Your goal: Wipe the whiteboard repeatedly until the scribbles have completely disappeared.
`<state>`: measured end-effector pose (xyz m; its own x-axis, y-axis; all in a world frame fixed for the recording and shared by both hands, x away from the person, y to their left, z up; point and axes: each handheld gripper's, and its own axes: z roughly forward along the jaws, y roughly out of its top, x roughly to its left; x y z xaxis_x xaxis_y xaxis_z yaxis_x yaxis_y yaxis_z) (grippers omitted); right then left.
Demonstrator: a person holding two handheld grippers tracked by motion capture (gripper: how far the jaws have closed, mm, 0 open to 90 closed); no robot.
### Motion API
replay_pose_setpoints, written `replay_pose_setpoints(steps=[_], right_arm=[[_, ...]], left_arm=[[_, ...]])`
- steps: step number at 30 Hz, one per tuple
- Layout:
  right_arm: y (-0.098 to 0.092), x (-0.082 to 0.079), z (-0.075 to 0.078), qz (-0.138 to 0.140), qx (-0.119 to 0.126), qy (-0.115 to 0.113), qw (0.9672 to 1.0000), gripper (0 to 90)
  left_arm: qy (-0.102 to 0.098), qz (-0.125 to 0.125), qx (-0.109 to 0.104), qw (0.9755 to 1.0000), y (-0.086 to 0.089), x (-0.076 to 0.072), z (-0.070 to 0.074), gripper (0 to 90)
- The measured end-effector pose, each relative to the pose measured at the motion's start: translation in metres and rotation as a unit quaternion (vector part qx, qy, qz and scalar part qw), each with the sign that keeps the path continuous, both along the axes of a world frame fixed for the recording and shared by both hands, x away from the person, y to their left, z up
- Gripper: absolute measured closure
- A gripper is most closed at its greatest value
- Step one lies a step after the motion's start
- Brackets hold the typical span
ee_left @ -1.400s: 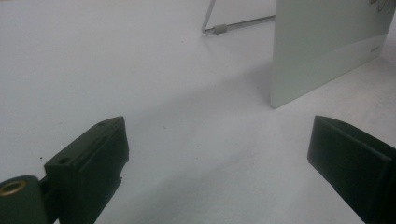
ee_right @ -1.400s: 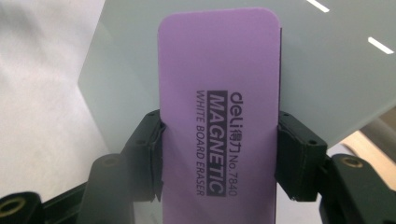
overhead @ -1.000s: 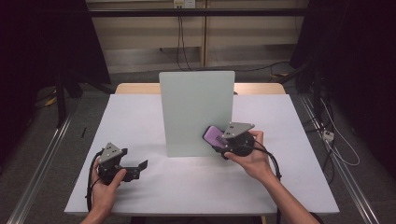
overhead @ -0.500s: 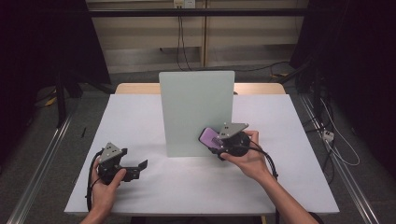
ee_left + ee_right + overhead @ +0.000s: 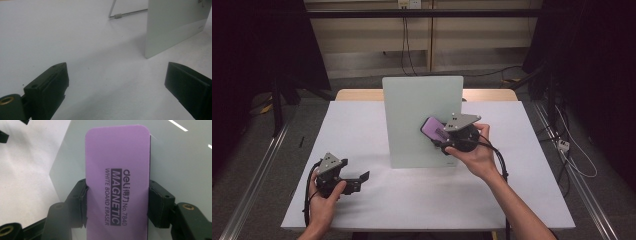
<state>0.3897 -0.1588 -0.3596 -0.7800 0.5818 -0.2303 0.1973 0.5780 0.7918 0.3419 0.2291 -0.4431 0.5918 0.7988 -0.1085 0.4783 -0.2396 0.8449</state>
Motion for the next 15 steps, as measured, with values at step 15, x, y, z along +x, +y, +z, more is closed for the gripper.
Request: replay_pose_setpoints(steps=[15], right_arm=[[0.032,-0.014,-0.044,0.047,-0.055,0.019,0.9972,41.6]], left_arm=[[-0.001,0.000,-0.001,1.0000,0.001,-0.001,0.000,5.4]])
